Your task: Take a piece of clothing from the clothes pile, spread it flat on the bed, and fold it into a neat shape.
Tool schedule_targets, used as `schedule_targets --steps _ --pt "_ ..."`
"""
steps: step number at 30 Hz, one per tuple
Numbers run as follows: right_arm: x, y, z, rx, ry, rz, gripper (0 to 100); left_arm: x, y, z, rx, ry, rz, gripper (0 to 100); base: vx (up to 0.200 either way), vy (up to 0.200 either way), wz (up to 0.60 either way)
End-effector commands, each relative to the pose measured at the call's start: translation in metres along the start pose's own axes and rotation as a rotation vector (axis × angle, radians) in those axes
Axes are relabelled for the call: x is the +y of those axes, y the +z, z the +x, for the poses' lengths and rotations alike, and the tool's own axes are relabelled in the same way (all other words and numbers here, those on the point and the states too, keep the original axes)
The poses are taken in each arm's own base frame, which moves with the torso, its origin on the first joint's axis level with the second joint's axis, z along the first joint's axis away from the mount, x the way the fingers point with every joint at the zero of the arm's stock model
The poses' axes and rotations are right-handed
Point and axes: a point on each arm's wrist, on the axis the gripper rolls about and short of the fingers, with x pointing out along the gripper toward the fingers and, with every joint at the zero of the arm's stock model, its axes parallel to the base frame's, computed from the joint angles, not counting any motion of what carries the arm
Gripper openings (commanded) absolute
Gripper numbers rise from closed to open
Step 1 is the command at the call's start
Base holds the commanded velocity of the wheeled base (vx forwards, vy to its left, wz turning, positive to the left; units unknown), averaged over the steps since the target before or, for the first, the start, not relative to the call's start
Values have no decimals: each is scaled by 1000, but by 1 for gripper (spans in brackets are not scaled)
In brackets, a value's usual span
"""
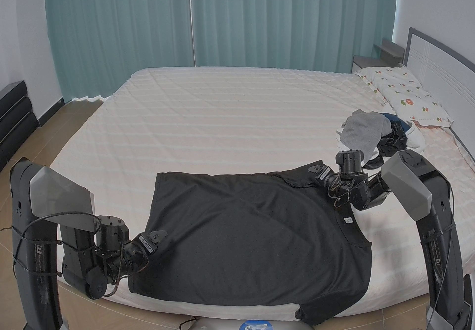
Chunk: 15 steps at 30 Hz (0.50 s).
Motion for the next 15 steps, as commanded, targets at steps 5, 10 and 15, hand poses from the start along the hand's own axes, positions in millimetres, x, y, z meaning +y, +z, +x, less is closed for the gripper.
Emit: schedule_targets --steps 5,10,15 --pt "8 -11 7 10 22 -13 100 3 -7 4 23 15 43 100 0 0 0" --pt "8 -10 7 5 24 -11 100 4 -8 4 25 21 51 100 0 0 0" --pt "9 -9 7 0 28 -10 100 4 -8 5 24 20 51 100 0 0 0"
